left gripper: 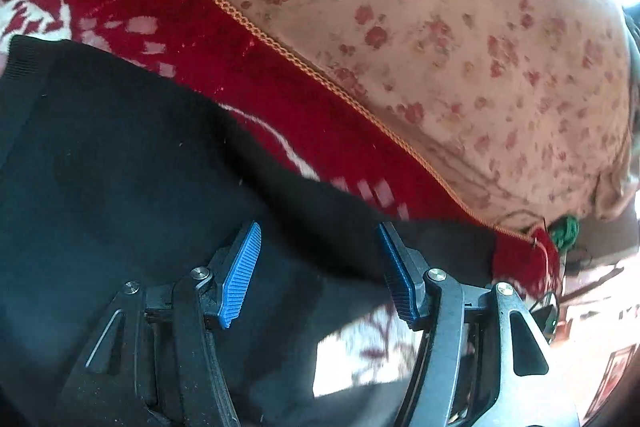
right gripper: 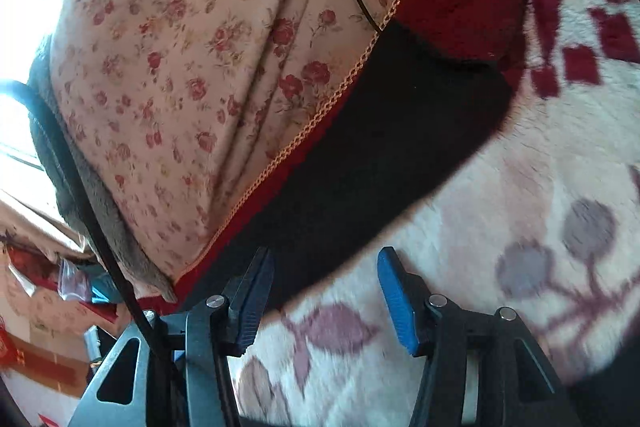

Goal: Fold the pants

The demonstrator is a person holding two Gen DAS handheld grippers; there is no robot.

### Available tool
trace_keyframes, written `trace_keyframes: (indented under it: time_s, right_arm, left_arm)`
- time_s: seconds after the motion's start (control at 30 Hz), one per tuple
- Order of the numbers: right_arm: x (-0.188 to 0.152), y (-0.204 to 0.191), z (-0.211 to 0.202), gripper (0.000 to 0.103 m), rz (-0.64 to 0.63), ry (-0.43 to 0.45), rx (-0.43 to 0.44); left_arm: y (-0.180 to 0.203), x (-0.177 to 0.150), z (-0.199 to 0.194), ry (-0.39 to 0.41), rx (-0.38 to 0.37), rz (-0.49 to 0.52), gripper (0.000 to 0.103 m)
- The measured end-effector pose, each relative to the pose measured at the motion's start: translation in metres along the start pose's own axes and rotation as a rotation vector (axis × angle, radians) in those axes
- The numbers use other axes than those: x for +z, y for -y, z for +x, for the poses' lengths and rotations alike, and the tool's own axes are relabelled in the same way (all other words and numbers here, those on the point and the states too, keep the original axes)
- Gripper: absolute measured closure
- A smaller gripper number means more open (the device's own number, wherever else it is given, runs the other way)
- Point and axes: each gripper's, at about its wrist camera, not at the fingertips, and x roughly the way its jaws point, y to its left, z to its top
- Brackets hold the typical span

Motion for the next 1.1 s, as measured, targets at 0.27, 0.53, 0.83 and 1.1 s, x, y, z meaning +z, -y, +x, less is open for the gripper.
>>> trace_keyframes:
  time_s: [0.27, 0.53, 0.83, 1.1]
  right_arm:
    - [0.022, 0.001, 0.014, 0.084, 0.027, 0.033, -0.013]
    - [0.023, 0.002, -0.007, 0.098, 0.019, 0.095, 0.078]
    - [0.023, -0.039, -0.06, 0.098, -0.092, 0.158, 0.094]
    - [-0.012, -0.048, -0.129, 0.098, -0.16, 0.193, 0.133]
  left_arm:
    - [0.003, 0.017, 0.02, 0.028, 0.029, -0.028, 0.044]
    - [-0.003, 0.015, 0.014, 0.085, 0.101, 0.017, 0.097]
    - [0.026, -0.007, -0.059, 0.198, 0.046, 0.106, 0.097]
    - [0.035, -0.076, -0.123, 0.269, -0.01, 0.203, 0.097]
